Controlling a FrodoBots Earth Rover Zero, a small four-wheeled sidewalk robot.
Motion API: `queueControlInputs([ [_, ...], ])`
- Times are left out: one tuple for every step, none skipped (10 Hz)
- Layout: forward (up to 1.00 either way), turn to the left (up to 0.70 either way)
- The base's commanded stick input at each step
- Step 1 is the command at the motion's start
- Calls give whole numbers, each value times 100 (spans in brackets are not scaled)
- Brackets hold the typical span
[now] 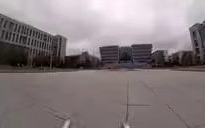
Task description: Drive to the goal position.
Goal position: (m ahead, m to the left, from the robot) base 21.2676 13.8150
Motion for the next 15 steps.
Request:
queueControlInputs([
  [100, 0],
  [100, 0],
  [100, 0],
  [100, 0],
  [100, -2],
  [100, -15],
  [100, -9],
  [100, -2],
  [100, 0],
  [100, -6],
  [100, -14],
  [100, -17],
  [100, -11],
  [100, -6],
  [100, -20],
])
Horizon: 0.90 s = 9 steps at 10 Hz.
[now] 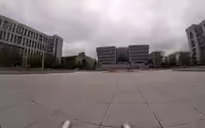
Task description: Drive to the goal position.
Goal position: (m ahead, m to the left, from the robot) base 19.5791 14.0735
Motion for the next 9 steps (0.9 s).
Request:
queueControlInputs([
  [100, -20],
  [100, -6],
  [100, -4],
  [100, -6],
  [100, -2],
  [100, 0],
  [100, 0],
  [100, 0],
  [100, 0],
])
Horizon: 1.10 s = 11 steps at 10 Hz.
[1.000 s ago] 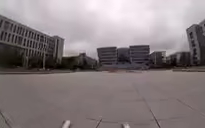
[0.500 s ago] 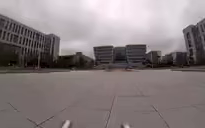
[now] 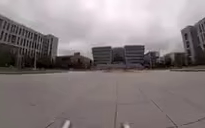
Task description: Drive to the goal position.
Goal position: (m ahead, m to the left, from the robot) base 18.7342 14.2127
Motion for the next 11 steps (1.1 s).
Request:
queueControlInputs([
  [100, 0],
  [100, 0],
  [100, 0],
  [100, 0],
  [100, 0],
  [100, 0],
  [100, -1],
  [100, -8],
  [100, -15],
  [100, -13],
  [100, -1],
])
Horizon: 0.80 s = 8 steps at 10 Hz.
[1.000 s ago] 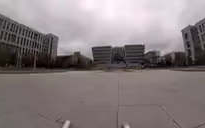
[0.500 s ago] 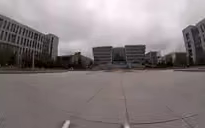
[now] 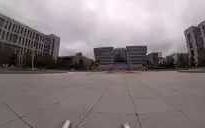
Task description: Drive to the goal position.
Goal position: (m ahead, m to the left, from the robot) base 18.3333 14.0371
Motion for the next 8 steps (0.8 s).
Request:
queueControlInputs([
  [100, -8],
  [100, -17],
  [100, -23],
  [100, 0],
  [100, 0],
  [100, 0],
  [100, 0],
  [100, 0],
])
